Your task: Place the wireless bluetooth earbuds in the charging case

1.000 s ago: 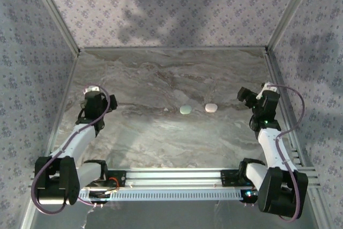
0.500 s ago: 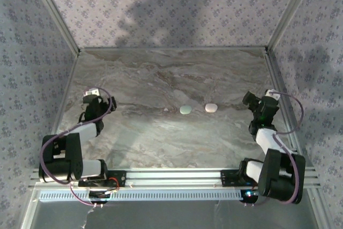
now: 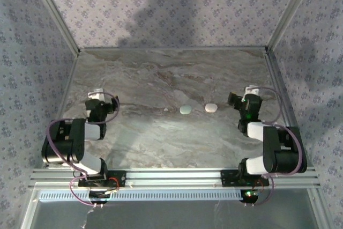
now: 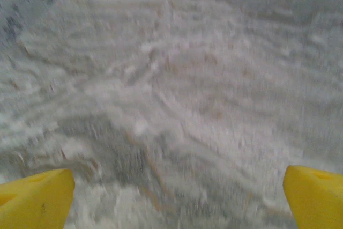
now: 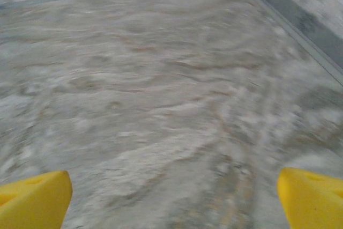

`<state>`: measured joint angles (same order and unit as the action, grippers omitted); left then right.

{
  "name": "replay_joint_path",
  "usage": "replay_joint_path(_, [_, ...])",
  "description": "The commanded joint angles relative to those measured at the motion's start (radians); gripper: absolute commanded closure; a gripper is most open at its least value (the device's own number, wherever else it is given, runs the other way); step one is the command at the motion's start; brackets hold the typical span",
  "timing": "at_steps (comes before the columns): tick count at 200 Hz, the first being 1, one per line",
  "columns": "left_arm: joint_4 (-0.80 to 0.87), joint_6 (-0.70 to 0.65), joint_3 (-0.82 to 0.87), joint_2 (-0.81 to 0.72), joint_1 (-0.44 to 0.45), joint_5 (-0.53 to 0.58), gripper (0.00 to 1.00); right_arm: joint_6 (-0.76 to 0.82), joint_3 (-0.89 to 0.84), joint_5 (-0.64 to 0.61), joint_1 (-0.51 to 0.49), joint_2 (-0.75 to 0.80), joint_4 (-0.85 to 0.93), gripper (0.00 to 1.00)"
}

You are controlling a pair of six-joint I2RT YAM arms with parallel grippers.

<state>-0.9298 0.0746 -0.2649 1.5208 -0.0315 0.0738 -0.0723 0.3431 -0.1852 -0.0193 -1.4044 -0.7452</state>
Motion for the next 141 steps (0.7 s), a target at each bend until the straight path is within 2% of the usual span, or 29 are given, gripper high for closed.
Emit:
replay_joint_path(1, [-0.166,-0.029,0.010,-0.001,0.000,-0.032,0.00,0.112,-0.043,-0.059,-0.023,-0.010,-0.150,0.00])
replay_joint_path(9, [-0.191,-0.032,0.011,0.012,0.000,-0.041,0.00,0.110,-0.039,-0.050,-0.019,-0.011,-0.143,0.00])
replay_joint_path(38, [-0.065,-0.033,-0.045,-0.002,0.000,-0.039,0.00,0.147,-0.035,0.095,-0.002,-0.106,-0.203,0.00])
replay_joint_path(43, [-0.027,-0.031,-0.060,-0.005,0.000,-0.035,0.00,0.150,-0.024,0.081,-0.005,-0.118,-0.212,0.00])
replay_joint_path(51, [-0.001,-0.031,-0.085,0.007,-0.001,-0.035,0.00,0.134,0.012,0.060,-0.001,-0.098,-0.099,0.00])
replay_joint_path(57, [0.035,-0.032,-0.104,0.007,0.000,-0.036,0.00,0.128,0.021,0.099,0.015,-0.111,-0.108,0.00])
replay_joint_path(69, [0.100,-0.033,-0.142,0.014,0.001,-0.032,0.00,0.103,0.049,0.101,0.035,-0.111,-0.047,0.00])
replay_joint_path(79, [0.110,-0.036,-0.145,0.013,0.006,-0.025,0.00,0.089,0.049,0.149,0.058,-0.113,-0.054,0.00])
replay_joint_path(141, [0.111,-0.037,-0.146,0.014,0.009,-0.020,0.00,0.097,0.051,0.130,0.049,-0.114,-0.053,0.00])
